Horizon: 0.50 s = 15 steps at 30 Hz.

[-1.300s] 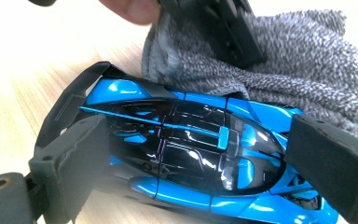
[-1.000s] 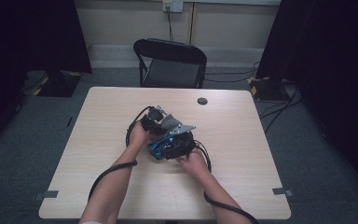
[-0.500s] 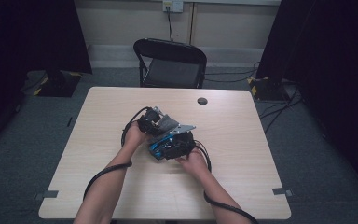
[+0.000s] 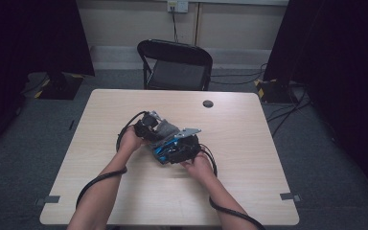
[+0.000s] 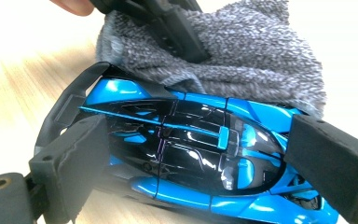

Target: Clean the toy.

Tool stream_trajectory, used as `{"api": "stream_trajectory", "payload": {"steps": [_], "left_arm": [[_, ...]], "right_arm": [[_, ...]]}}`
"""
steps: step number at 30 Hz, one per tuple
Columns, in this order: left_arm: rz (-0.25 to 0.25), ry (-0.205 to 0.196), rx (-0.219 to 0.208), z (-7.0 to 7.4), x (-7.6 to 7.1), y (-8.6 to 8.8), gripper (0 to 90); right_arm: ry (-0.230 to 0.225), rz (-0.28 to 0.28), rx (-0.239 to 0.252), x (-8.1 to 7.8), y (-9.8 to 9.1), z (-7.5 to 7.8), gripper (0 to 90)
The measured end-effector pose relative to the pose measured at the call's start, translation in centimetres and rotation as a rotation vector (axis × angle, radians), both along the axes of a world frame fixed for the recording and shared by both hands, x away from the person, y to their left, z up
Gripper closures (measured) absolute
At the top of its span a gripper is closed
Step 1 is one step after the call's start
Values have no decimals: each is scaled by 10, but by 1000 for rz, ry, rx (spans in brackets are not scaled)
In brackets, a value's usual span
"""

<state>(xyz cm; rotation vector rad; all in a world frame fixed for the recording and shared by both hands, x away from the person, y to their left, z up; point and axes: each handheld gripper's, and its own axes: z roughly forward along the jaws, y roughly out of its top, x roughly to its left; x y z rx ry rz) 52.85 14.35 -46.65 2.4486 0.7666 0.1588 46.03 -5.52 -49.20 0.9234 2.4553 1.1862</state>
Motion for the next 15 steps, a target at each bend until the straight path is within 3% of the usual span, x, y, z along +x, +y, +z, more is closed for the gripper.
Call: {"api": "stream_trajectory", "payload": {"steps": [15], "left_arm": [[21, 13, -16, 1, -13, 21, 764]], "right_arm": [[1, -2, 0, 0, 0, 0, 59]]}}
